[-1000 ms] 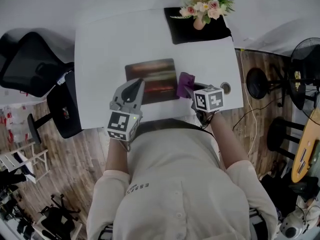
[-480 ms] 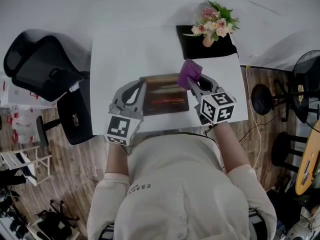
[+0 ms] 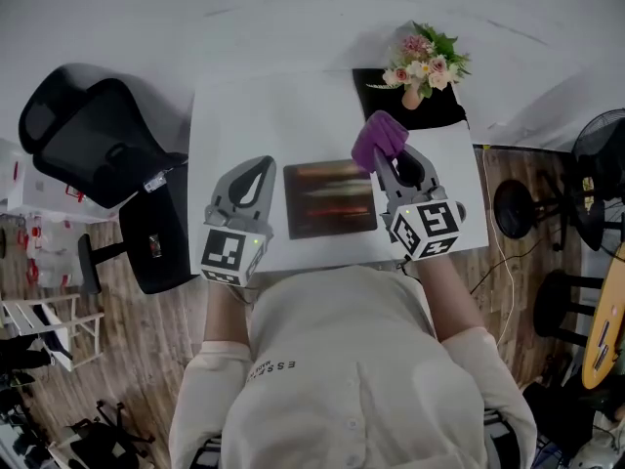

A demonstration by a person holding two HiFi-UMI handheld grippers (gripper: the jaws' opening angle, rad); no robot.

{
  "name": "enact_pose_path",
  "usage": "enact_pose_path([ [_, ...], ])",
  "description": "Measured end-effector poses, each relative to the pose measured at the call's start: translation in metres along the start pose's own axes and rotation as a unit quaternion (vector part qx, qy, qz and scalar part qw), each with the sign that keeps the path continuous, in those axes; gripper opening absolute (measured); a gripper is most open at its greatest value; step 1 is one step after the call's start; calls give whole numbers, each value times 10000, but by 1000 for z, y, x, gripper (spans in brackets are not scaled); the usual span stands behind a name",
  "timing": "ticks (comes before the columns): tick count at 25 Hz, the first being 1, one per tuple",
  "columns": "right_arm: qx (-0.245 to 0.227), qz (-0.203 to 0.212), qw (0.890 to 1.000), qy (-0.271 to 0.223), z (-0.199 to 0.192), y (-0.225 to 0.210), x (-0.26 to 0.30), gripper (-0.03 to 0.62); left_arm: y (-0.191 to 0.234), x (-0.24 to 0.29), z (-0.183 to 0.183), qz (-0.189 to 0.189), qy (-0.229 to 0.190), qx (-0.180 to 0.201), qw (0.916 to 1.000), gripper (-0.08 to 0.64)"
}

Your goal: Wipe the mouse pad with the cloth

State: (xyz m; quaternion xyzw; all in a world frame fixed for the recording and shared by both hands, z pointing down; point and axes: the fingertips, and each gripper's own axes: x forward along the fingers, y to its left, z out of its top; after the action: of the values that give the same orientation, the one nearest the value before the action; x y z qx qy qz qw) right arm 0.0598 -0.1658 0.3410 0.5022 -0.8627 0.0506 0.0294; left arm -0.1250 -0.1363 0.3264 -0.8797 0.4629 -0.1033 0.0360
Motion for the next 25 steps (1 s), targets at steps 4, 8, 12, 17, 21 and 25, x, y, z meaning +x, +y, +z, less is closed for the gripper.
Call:
enact_pose_path([
  [4, -176, -171, 9997, 53, -2, -7, -1, 92, 1, 3, 0, -19, 1, -22, 10000, 2],
  [8, -457, 82, 9989, 72, -8, 0, -1, 91, 2, 6, -2, 8, -9, -103, 9999, 2],
  [12, -438, 223, 9987, 93, -13, 0, 0, 89, 1, 9, -3, 7, 0, -121, 9999, 2],
  [17, -339, 251, 9991, 102, -14, -3, 5, 89, 3, 13, -6, 58, 64, -128, 9999, 2],
  [21, -272, 229, 9992, 184, -14, -4, 6, 89, 2, 15, -8, 76, 150, -93, 9998, 2],
  [25, -265, 258, 9991, 202, -14, -5, 8, 89, 2, 16, -11, 118, 222, -80, 9997, 2],
])
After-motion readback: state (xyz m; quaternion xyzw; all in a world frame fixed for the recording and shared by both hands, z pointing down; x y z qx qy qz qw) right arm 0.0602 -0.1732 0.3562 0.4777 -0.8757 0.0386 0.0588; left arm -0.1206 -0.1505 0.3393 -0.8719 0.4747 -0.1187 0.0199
